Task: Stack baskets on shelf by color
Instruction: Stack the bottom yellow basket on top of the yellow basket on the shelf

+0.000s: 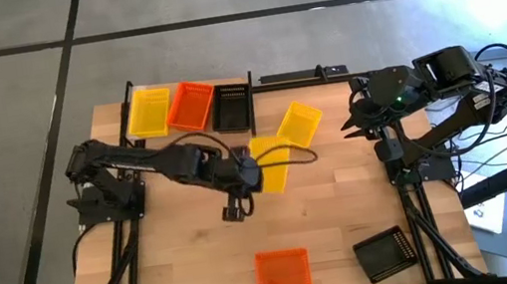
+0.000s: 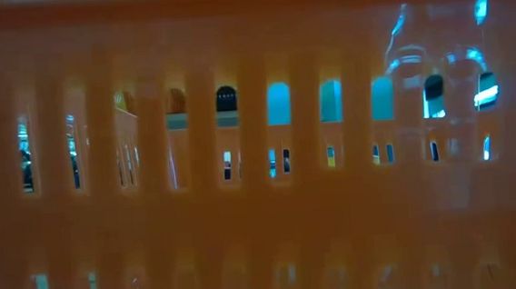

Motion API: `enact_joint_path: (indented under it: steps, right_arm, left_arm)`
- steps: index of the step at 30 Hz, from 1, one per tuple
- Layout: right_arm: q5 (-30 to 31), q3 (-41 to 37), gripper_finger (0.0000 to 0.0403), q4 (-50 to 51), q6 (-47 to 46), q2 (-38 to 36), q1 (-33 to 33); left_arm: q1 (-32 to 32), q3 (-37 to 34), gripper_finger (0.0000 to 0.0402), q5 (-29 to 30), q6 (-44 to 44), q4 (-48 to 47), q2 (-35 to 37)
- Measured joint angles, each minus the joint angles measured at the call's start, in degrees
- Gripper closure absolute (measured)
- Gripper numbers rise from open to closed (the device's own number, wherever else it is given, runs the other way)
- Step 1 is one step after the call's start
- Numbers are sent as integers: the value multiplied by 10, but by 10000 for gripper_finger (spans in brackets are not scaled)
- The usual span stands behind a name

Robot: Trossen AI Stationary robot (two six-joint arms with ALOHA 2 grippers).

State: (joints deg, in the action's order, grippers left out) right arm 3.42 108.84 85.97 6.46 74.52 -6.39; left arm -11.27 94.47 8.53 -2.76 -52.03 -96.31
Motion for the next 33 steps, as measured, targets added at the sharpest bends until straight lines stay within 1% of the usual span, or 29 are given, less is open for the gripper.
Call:
enact_joint_path:
  steps: [3, 5, 10, 14, 17, 19, 24, 28, 31, 33]
  right_arm:
    - [0, 0, 317, 0, 0, 0, 0]
    - [0, 0, 317, 0, 0, 0, 0]
    - [0, 0, 317, 0, 0, 0, 0]
    - [0, 0, 317, 0, 6, 0, 0]
    - [0, 0, 317, 0, 16, 0, 0]
    - [0, 0, 317, 0, 16, 0, 0]
    - [0, 0, 317, 0, 16, 0, 0]
    - [0, 0, 317, 0, 16, 0, 0]
    - [0, 0, 317, 0, 16, 0, 0]
    - [0, 0, 317, 0, 16, 0, 0]
  left_arm:
    - [0, 74, 401, 67, -23, -87, 0]
    - [3, 111, 401, 98, -23, -138, 0]
    - [26, 188, 401, 154, -23, -259, 7]
    - [44, 217, 401, 183, -19, -344, 16]
    - [64, 217, 401, 201, -1, -382, 41]
    - [78, 220, 401, 208, 7, -381, 55]
    - [105, 219, 401, 197, 7, -380, 107]
    - [129, 192, 401, 184, -15, -380, 159]
    - [149, 143, 401, 180, -23, -382, 211]
    - [159, 112, 401, 183, -20, -379, 229]
